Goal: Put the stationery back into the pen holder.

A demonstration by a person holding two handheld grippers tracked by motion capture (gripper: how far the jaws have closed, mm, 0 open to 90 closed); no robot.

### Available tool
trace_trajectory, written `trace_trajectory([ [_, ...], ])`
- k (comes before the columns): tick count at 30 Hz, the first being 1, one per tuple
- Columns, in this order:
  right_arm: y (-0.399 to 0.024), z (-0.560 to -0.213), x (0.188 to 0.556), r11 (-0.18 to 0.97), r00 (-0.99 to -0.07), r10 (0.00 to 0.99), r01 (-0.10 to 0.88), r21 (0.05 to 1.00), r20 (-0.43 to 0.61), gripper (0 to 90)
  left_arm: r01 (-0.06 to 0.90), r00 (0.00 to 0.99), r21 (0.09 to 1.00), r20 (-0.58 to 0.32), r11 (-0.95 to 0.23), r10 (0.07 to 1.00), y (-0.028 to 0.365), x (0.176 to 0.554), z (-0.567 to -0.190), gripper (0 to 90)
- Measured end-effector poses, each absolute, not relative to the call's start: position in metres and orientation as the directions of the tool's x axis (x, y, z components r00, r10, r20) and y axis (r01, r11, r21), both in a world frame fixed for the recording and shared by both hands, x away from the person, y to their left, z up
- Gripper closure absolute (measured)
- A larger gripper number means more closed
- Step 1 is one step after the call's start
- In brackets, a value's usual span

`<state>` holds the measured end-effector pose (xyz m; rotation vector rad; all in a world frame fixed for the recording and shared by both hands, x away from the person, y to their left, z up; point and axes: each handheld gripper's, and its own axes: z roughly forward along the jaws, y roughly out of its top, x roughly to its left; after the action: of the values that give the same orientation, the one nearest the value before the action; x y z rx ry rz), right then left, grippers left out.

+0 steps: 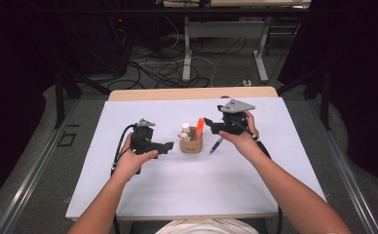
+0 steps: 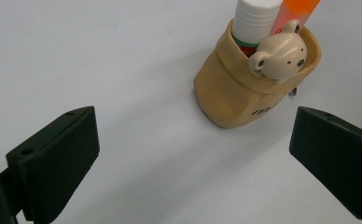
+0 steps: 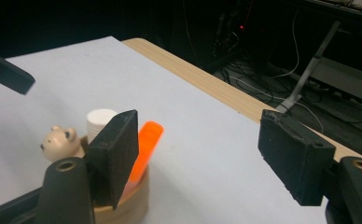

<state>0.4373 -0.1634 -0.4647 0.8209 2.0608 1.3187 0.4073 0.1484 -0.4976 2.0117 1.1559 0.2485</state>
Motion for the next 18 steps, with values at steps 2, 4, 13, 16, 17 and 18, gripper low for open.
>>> trace_trajectory([
  [2, -0.167, -0.465, 0.439, 0.341, -0.656, 0.741, 0.189, 0.921, -0.14, 28.9, 0.644, 0.565, 0.715, -0.204, -0.272, 0.8, 0.149, 0.408, -0.498, 1.4],
  [4, -0.171, -0.464, 0.44, 0.369, -0.66, 0.734, 0.194, 0.909, -0.157, 29.8, 0.644, 0.56, 0.716, -0.203, -0.269, 0.803, 0.15, 0.408, -0.498, 1.4],
  [13, -0.183, -0.463, 0.444, 0.462, -0.669, 0.707, 0.19, 0.866, -0.229, 30.8, 0.647, 0.551, 0.719, -0.212, -0.253, 0.807, 0.154, 0.408, -0.498, 1.4],
  [16, -0.184, -0.463, 0.445, 0.525, -0.693, 0.667, 0.176, 0.833, -0.274, 30.9, 0.645, 0.553, 0.72, -0.206, -0.258, 0.807, 0.155, 0.409, -0.498, 1.4],
  [17, -0.184, -0.463, 0.445, 0.544, -0.699, 0.654, 0.17, 0.821, -0.289, 31.0, 0.645, 0.553, 0.721, -0.212, -0.253, 0.805, 0.155, 0.409, -0.498, 1.4],
  [18, -0.184, -0.463, 0.445, 0.565, -0.707, 0.638, 0.162, 0.809, -0.305, 31.2, 0.644, 0.553, 0.722, -0.213, -0.252, 0.806, 0.155, 0.409, -0.498, 1.4],
])
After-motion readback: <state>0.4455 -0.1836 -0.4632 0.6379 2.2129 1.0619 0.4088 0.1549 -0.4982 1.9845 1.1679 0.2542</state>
